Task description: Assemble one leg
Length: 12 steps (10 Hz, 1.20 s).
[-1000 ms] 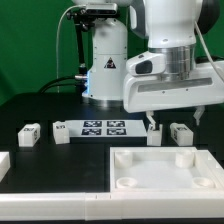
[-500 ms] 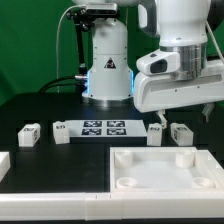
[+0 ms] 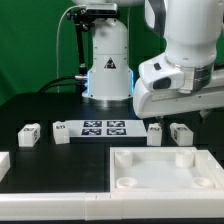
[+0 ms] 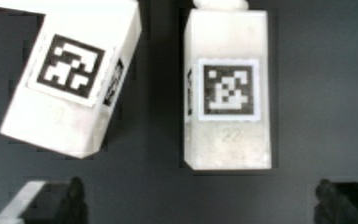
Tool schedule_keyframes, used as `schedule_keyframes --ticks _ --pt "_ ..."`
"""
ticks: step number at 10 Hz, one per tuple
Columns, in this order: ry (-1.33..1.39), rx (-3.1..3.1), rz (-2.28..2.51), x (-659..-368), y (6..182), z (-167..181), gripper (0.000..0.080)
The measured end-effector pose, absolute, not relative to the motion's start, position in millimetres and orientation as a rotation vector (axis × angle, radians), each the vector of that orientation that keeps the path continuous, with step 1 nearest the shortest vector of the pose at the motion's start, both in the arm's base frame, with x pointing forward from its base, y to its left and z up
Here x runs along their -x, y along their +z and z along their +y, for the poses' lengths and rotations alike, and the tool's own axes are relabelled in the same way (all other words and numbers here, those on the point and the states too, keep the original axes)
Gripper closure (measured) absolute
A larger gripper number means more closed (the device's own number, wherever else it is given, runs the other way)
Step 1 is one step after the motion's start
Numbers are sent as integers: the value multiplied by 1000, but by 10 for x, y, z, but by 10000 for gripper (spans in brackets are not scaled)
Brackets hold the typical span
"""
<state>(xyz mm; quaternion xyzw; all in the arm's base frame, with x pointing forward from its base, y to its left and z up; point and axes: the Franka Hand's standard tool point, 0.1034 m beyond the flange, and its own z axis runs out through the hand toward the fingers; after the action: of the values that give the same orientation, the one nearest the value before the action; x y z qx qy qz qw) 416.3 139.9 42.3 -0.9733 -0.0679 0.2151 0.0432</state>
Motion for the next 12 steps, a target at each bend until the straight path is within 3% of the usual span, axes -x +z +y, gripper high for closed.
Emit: schedule_keyframes --ticks 6,12 --pt "1294 2761 -239 -3948 320 1514 151" --pt "1205 2815 -177 -3955 91 1524 151"
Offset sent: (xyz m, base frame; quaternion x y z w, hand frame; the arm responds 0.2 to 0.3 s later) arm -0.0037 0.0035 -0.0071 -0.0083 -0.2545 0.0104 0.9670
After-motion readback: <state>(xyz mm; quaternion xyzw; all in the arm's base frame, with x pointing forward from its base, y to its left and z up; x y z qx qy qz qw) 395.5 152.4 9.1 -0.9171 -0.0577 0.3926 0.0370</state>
